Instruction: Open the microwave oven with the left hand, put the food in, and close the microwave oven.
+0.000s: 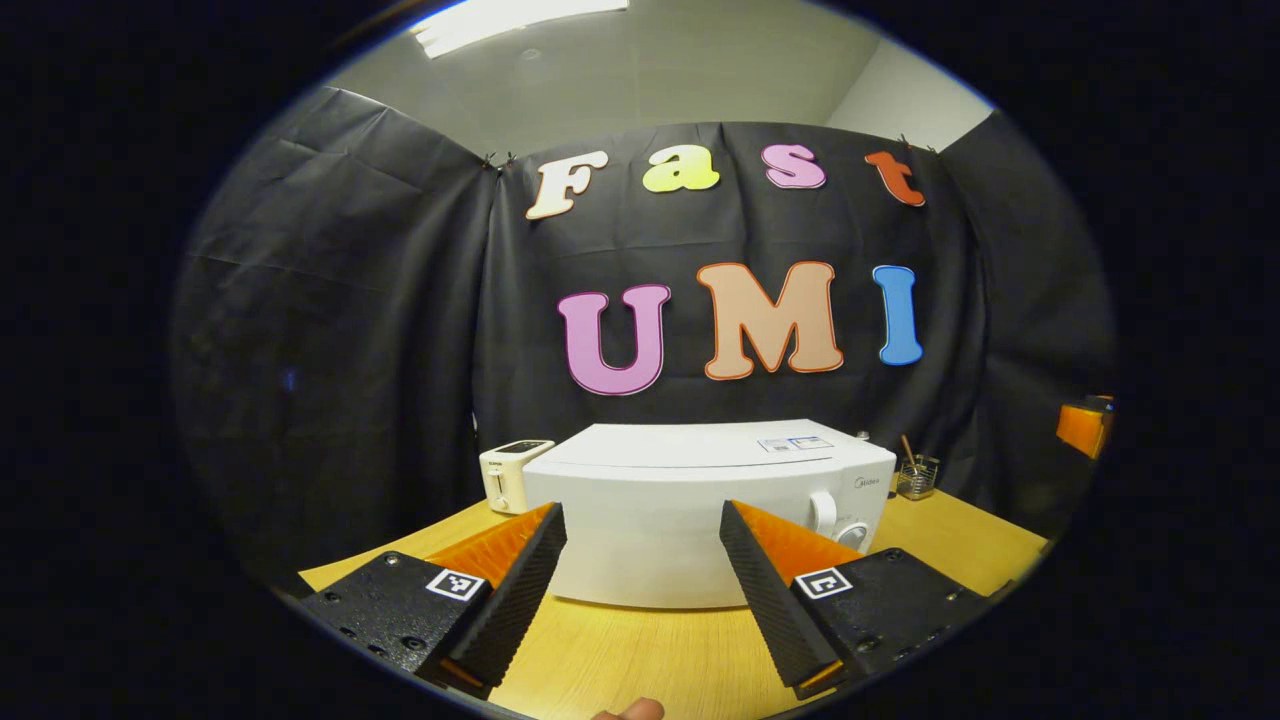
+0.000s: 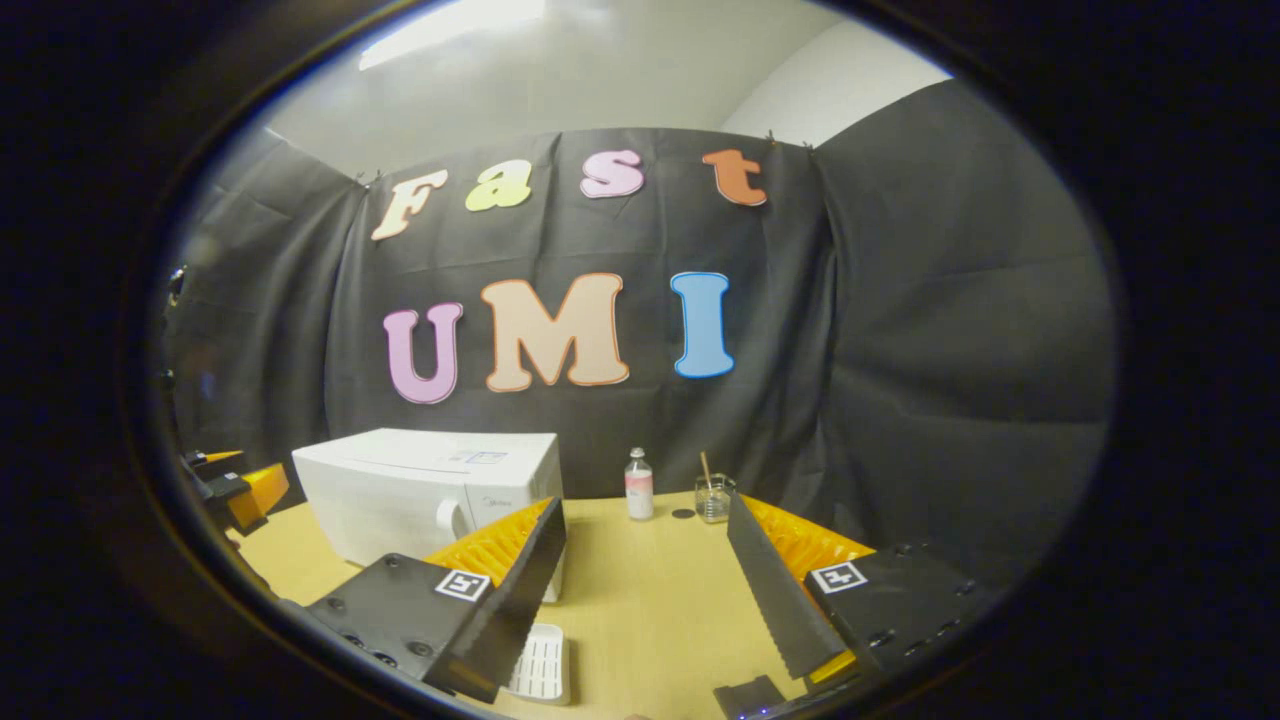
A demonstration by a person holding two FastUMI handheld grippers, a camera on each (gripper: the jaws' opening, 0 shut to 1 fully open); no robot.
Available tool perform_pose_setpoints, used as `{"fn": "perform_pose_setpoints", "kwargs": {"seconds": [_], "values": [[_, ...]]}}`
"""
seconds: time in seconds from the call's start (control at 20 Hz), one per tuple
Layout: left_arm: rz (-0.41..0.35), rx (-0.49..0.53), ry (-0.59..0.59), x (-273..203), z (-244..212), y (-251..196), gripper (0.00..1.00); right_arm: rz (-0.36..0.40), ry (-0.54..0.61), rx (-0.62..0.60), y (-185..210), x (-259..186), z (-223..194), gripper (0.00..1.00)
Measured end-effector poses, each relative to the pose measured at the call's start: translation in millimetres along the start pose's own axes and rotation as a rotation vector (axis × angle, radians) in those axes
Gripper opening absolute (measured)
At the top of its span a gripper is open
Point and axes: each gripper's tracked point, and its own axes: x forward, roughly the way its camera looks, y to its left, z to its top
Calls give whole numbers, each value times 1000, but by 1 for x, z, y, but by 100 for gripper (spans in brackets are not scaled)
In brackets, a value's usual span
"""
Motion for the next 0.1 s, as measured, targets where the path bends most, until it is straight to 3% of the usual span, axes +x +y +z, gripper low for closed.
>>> {"fn": "perform_pose_setpoints", "kwargs": {"seconds": [0.1], "values": [[8,1,0,-2,0,3,96,4,-7,15,1,-4,2,100]]}}
